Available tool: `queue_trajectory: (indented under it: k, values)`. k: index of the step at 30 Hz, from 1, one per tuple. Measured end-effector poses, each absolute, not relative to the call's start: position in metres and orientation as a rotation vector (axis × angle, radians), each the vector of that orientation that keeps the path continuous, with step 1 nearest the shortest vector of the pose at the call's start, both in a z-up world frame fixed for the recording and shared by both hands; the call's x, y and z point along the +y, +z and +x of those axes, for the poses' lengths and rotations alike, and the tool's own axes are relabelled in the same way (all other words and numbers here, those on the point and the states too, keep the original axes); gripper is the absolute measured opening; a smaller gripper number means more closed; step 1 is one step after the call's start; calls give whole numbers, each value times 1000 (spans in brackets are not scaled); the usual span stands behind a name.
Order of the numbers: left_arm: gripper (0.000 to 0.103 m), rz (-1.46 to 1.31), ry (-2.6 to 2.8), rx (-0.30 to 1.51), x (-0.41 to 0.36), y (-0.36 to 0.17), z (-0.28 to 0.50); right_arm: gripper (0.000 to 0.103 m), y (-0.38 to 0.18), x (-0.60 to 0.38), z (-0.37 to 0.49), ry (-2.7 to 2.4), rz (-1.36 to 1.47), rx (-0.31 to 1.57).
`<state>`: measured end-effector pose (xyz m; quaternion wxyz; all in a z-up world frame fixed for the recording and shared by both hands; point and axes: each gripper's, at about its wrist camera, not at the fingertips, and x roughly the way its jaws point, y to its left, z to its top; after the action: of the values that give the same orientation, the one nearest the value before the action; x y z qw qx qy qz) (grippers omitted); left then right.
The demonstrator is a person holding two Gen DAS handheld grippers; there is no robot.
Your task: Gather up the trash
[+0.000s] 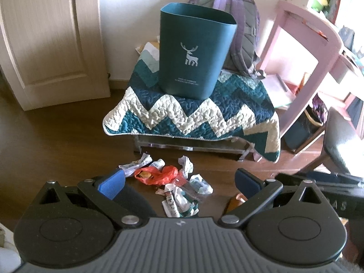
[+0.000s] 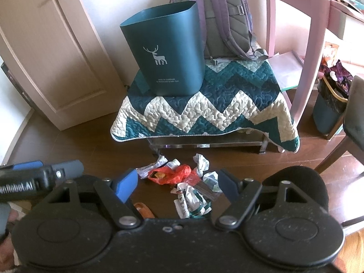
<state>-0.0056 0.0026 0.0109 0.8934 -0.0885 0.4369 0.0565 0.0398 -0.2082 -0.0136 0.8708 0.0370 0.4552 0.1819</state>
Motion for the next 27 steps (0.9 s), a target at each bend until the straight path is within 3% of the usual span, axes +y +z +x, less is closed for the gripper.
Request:
queue_trajectory:
  k: [16, 27]
  values:
    - [103, -136, 222, 813, 108, -38, 109, 78, -71, -171, 151, 392, -26, 994]
    - [103, -49, 178, 850, 189, -155, 205, 78, -187, -124, 249, 419, -50, 978]
